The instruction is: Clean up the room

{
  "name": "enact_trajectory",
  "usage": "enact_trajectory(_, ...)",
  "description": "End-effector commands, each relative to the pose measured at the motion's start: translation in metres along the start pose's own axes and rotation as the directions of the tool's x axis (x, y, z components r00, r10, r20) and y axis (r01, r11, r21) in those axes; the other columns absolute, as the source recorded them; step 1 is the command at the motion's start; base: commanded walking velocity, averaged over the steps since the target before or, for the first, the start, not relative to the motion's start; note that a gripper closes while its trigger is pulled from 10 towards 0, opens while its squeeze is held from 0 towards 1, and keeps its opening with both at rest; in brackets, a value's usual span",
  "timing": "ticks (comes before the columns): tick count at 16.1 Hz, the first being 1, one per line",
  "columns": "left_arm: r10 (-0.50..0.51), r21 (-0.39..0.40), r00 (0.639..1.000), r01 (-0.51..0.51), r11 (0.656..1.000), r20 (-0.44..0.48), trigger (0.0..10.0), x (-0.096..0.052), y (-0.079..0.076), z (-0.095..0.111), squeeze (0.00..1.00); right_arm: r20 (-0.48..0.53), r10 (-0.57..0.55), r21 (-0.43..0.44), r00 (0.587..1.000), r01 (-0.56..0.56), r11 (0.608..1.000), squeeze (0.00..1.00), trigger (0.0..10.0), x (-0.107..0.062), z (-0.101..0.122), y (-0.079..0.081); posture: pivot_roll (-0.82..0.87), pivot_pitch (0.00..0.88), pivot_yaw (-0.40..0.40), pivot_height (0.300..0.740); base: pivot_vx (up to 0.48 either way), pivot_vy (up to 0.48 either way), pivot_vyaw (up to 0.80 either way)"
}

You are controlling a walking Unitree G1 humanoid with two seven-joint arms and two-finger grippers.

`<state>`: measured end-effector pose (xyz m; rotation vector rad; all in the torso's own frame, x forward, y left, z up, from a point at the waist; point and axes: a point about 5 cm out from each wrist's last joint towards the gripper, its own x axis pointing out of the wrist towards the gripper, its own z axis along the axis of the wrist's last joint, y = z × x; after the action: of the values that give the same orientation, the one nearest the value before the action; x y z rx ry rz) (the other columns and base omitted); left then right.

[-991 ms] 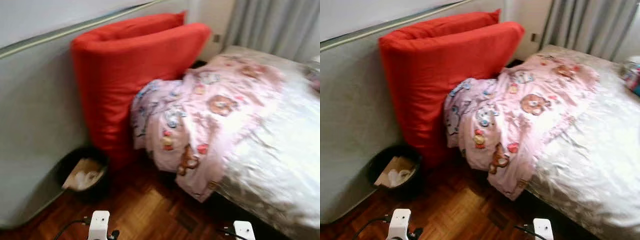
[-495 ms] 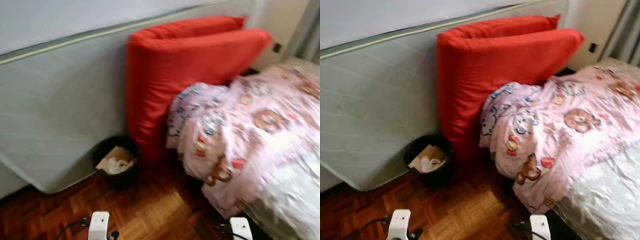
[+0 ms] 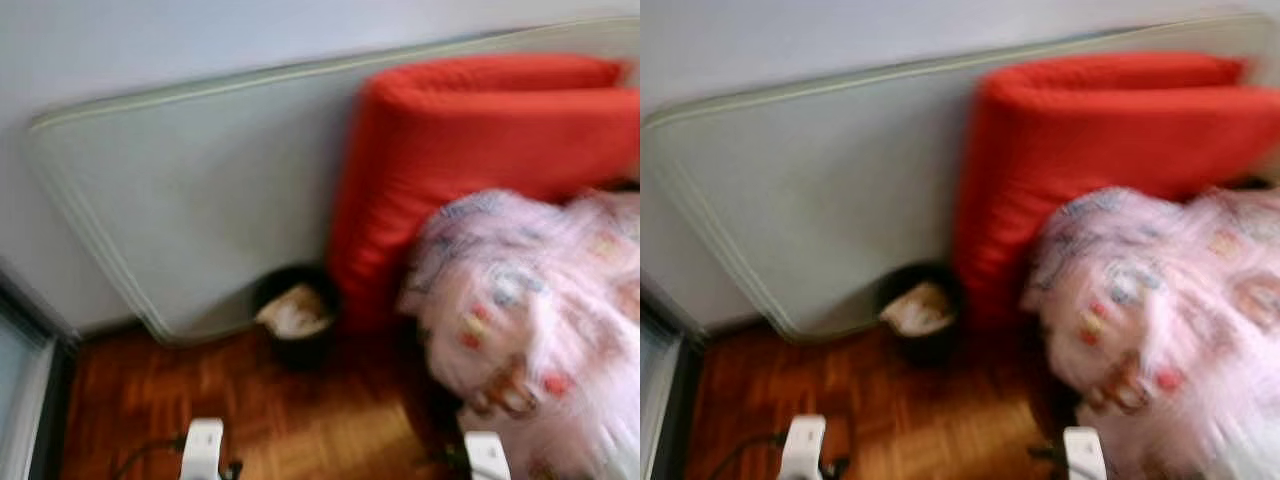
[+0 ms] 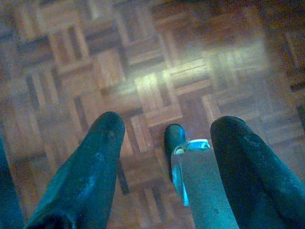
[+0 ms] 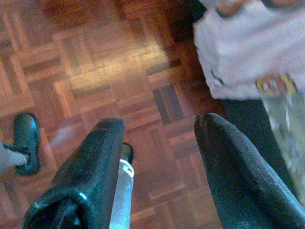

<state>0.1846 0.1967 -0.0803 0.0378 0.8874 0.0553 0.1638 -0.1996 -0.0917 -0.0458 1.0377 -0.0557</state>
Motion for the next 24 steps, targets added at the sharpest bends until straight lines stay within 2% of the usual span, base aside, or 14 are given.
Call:
enact_trajectory(1,0.001,0.013,1.0,0.0,1.0,-0.023,10.0,-0.0006,0.0019,-0.0037,0.0,-0.011,0.011,0.005,1.0,-0.011,1.0,0.0,10.0,-0.0002,-0.0039,0.0045,-0.08,0.0,-0.003,0.74,0.0,0.0,0.8)
enact_trajectory(15,0.0,0.013,1.0,0.0,1.0,-0.022,10.0,-0.0006,0.0017,-0.0037,0.0,-0.011,0.011,0.004,1.0,-0.011,1.0,0.0,10.0,-0.0002,-0.0041,0.0045,-0.08,0.0,-0.003,0.74,0.0,0.0,0.8)
enact_trajectory(16,0.001,0.007,1.0,-0.001,1.0,-0.024,10.0,0.0005,-0.001,-0.0007,0.0,-0.016,0.014,0.025,1.0,-0.013,1.0,0.0,10.0,-0.0003,-0.0053,0.0056,-0.07,0.03,-0.014,0.74,0.0,0.0,0.0)
enact_trajectory(24,-0.007,0.007,0.999,0.007,1.0,-0.038,10.0,0.0006,-0.0044,-0.0024,0.0,-0.02,0.032,0.046,0.999,-0.031,0.998,0.0,10.0,-0.0003,-0.006,0.0071,-0.07,0.034,-0.014,0.74,0.0,0.0,0.0)
